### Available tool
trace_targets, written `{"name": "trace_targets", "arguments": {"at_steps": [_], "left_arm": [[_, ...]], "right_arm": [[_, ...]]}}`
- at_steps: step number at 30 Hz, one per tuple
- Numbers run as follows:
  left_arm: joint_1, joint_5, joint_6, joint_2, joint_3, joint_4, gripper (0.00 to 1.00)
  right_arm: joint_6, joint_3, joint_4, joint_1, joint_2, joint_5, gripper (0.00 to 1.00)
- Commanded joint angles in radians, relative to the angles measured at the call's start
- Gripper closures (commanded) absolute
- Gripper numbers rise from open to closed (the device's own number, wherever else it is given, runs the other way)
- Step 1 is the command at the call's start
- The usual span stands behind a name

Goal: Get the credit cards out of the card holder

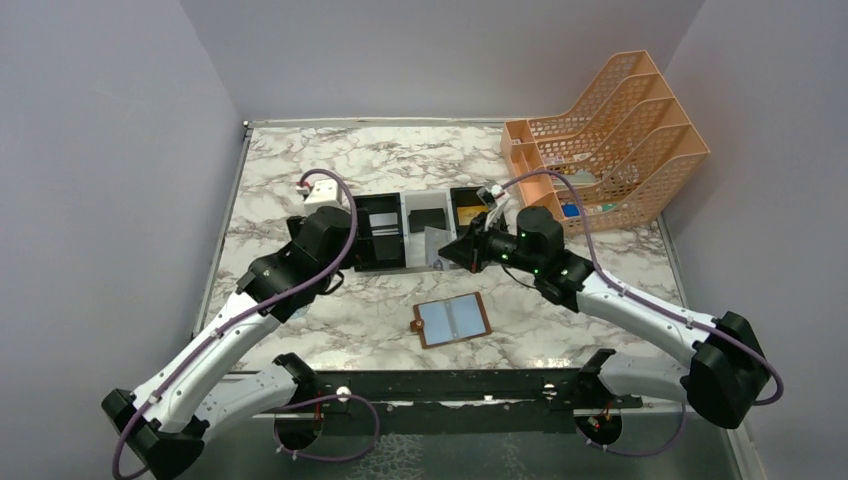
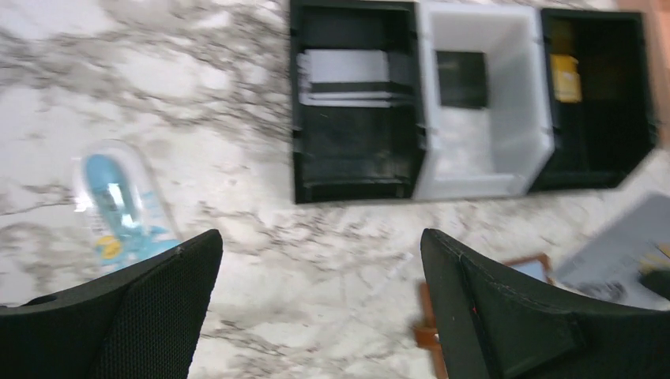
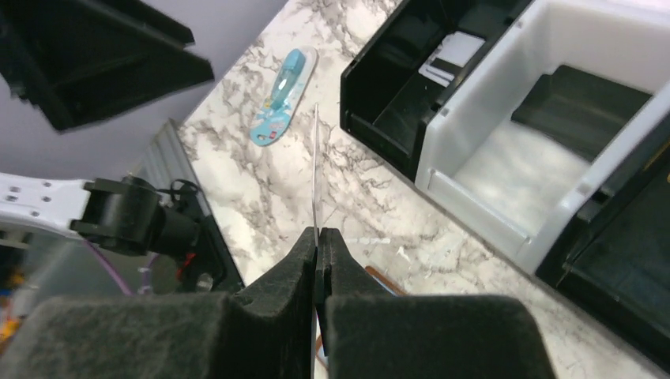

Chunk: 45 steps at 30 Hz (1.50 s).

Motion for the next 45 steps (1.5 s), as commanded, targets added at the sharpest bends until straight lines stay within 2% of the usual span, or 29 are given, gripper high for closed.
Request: {"name": "trace_targets", "arguments": {"at_steps": [1, 7, 10, 17, 25, 30, 35, 45], "left_arm": [[0.187, 0.035, 0.173, 0.008, 0.005, -0.055, 0.01], [0.529, 0.309, 0.218, 0.037, -0.132, 0.093, 0.01], [0.598, 0.371, 0.203, 0.014, -0.172, 0.142, 0.01], [0.605, 0.180, 0.156, -0.135, -0.198, 0.112, 0.01], [0.605, 0.148, 0.128, -0.211, -0.211, 0.104, 0.01], [0.604, 0.113, 0.121, -0.253, -0.208, 0.098, 0.01], [0.605, 0.087, 0.115, -0.288, -0.212, 0.097, 0.01], [0.606, 0.099, 0.121, -0.276, -0.206, 0.097, 0.01]], "right_arm": [[-0.176, 0.112, -0.093, 0.107, 0.067, 0.234, 0.99], [-0.348, 0.253, -0.150, 0.191, 0.186, 0.398, 0.99], [-0.447, 0.331, -0.177, 0.238, 0.264, 0.478, 0.99], [-0.593, 0.528, -0.213, 0.296, 0.493, 0.553, 0.99], [-0.765, 0.741, -0.231, 0.326, 0.745, 0.725, 0.99], [-0.851, 0.832, -0.227, 0.325, 0.866, 0.781, 0.99], [-0.941, 0.911, -0.210, 0.326, 0.970, 0.858, 0.99], [-1.124, 0.998, -0.154, 0.325, 1.109, 0.909, 0.99]]}}
